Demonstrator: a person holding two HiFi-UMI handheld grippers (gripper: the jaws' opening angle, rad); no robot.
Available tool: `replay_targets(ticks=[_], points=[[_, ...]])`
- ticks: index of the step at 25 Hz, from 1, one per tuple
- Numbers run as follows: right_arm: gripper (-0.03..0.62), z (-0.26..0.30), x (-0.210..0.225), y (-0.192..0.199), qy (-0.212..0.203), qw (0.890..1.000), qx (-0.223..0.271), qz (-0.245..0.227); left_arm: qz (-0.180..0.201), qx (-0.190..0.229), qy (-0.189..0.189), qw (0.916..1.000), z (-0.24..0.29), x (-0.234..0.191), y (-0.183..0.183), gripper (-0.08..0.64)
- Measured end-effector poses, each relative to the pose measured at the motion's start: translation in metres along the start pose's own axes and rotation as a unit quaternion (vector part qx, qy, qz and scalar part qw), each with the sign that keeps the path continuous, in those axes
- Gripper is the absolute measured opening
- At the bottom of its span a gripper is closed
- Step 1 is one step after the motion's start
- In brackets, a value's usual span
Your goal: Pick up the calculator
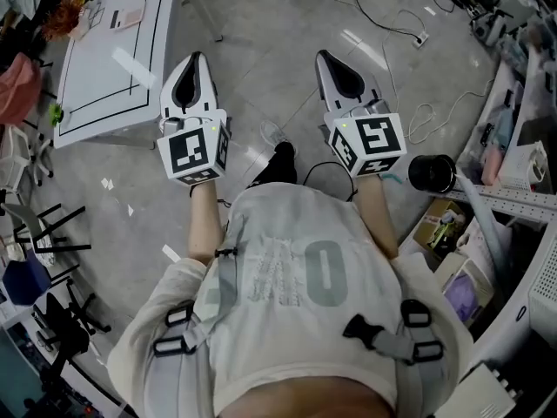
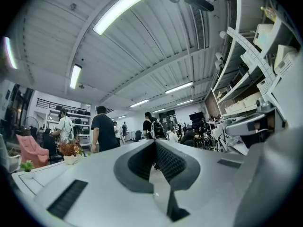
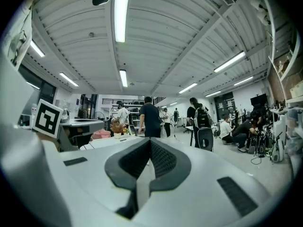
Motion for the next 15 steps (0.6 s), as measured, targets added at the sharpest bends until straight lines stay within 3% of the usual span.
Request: replay_targets(ticks=[9,15], points=[[0.008,0.113,0.049,0.004,-0.094,0.995,-0.019,0.029,-0.004,0.002,-0.022,0.9997,0.1,-0.023,0.012,0.02],[0.008,0.203,0.073,0.002,-0.143,0.989,-0.039,0.028,-0.007,-0.012,-0.062,0.998,0.163,-0.057,0.027,0.02]])
Point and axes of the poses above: the fingertips, and each gripper's own axes: z forward along the fingers, x to its right, y out of its underside, the point moved 7 cm from there along -z, backward along the fingers, and after that the axes turned 11 degrees about -y, right-handed, at the moved point
